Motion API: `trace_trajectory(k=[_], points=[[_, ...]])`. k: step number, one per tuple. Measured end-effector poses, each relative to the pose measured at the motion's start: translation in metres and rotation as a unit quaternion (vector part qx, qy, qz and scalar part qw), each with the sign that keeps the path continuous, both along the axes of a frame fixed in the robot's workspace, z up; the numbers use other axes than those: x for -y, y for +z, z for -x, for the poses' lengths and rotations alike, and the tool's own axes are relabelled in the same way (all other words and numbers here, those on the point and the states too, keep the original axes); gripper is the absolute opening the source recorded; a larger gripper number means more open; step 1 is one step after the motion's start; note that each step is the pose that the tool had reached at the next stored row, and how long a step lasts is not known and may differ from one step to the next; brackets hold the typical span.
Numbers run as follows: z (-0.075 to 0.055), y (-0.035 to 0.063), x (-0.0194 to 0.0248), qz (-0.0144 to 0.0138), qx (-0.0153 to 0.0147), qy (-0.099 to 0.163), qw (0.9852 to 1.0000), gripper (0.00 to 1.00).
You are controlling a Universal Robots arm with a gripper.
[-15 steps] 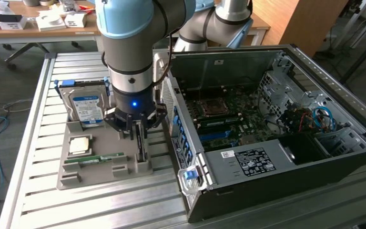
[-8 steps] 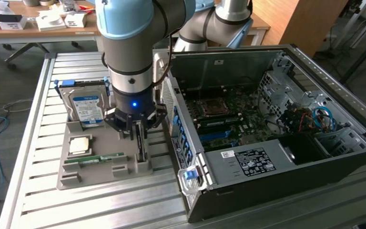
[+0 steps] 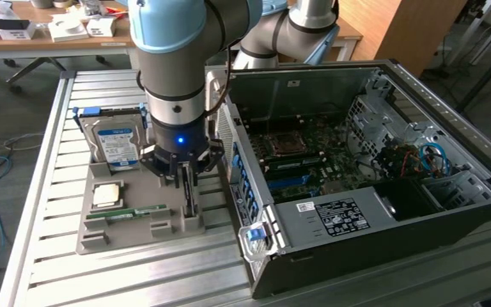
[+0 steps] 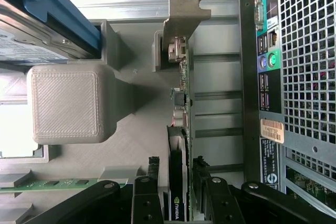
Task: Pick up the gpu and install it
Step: 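Pick up the gpu and move the gpu toward the slot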
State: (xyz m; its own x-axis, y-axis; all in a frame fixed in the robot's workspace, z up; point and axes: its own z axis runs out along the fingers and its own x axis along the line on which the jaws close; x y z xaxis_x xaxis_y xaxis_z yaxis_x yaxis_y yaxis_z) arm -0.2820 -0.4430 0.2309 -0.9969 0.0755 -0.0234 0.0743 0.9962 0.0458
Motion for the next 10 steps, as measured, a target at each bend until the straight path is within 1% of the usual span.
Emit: trace_trajectory(k=[10], points=[[-0.0011, 0.0001, 0.0001, 0.0001, 0.0, 0.0, 1.0, 0.39]])
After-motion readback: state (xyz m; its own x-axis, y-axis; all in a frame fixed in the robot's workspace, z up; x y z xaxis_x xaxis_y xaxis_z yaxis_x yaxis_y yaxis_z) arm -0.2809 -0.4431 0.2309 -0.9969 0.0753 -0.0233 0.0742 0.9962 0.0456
